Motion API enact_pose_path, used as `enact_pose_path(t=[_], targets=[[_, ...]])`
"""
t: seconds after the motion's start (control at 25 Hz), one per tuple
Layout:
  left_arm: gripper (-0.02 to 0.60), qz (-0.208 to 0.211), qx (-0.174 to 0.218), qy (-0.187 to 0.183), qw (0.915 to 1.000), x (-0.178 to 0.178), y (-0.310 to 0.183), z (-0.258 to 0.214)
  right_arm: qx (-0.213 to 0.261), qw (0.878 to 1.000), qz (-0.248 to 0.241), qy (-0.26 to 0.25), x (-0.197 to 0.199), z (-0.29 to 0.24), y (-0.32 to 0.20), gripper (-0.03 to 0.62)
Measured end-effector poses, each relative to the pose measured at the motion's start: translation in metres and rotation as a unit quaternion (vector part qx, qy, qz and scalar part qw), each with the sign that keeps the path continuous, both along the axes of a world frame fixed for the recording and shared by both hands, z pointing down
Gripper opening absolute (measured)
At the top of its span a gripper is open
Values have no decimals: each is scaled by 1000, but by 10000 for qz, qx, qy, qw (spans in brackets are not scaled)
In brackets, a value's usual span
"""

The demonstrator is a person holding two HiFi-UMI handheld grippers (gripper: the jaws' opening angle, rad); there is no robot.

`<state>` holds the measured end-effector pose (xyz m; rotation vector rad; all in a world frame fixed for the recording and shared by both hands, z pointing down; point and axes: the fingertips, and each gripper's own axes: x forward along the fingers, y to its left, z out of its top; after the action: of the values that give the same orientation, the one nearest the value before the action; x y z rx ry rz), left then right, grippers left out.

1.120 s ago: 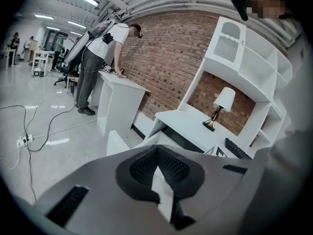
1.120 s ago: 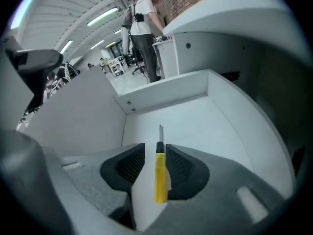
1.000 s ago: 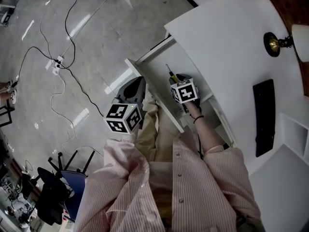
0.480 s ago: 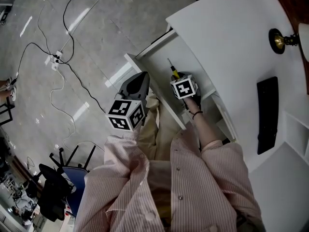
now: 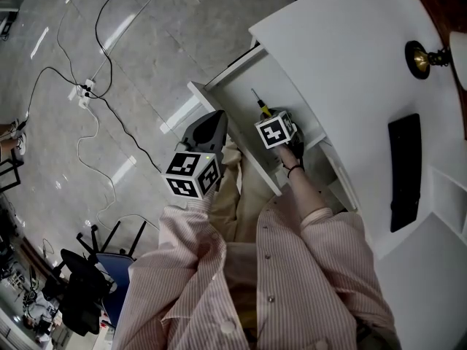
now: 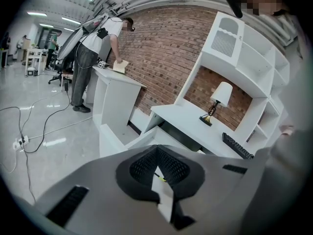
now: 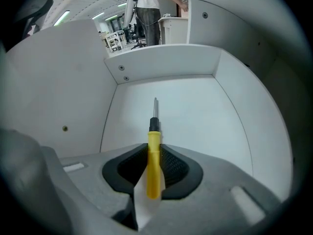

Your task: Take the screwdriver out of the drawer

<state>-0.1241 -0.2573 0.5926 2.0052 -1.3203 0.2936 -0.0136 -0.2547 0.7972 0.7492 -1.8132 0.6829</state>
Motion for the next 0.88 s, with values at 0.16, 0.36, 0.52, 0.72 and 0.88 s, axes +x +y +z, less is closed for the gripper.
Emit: enact_pose_path(t=[0.16, 0.36, 0.52, 0.72, 0.88], targets=[[-2, 9, 28, -13, 10000, -1, 1, -2, 47, 10000, 7, -35, 0, -2, 1, 78], [-2, 16, 71, -31, 10000, -3, 3, -7, 185, 9998, 6, -98, -2, -16, 0, 78], [-2, 4, 131, -55, 9999, -5, 4, -12, 311, 9992, -4, -243, -5, -28, -1, 78], [-2, 50, 275, -76, 9996, -7, 4, -23, 549, 9972, 11, -498, -8, -54, -4, 78], [-2, 116, 373, -100, 9992, -8, 6, -32, 744, 9948, 32, -702, -8, -78, -5, 78]])
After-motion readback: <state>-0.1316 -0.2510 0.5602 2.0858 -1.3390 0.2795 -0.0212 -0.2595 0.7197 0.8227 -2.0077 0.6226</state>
